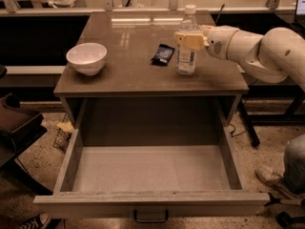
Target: Pick blue plastic bottle from top drawer and place on counter
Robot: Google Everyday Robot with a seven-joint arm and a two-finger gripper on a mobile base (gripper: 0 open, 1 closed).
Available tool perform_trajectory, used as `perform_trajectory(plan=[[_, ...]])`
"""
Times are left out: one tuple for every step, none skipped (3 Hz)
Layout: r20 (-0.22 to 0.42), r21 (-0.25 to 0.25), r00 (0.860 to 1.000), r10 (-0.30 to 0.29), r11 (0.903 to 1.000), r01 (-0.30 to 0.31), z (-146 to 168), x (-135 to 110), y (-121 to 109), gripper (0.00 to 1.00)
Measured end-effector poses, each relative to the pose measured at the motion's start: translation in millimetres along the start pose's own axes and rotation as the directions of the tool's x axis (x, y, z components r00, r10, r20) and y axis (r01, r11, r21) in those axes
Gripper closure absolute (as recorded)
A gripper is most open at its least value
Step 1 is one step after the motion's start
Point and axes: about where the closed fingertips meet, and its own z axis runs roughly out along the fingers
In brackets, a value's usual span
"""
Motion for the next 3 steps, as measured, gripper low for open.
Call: perform_trajectory(plan=[[0.000, 0.000, 1.000, 0.000, 1.0000, 0.000, 0.1, 0.0, 0.1, 0.59], [0.000, 0.000, 1.000, 0.000, 1.0000, 0.000, 0.2, 0.0, 0.1, 0.35], [0.000, -0.001, 1.000, 0.000, 1.0000, 0.000, 0.3, 0.0, 0.3, 0.12]])
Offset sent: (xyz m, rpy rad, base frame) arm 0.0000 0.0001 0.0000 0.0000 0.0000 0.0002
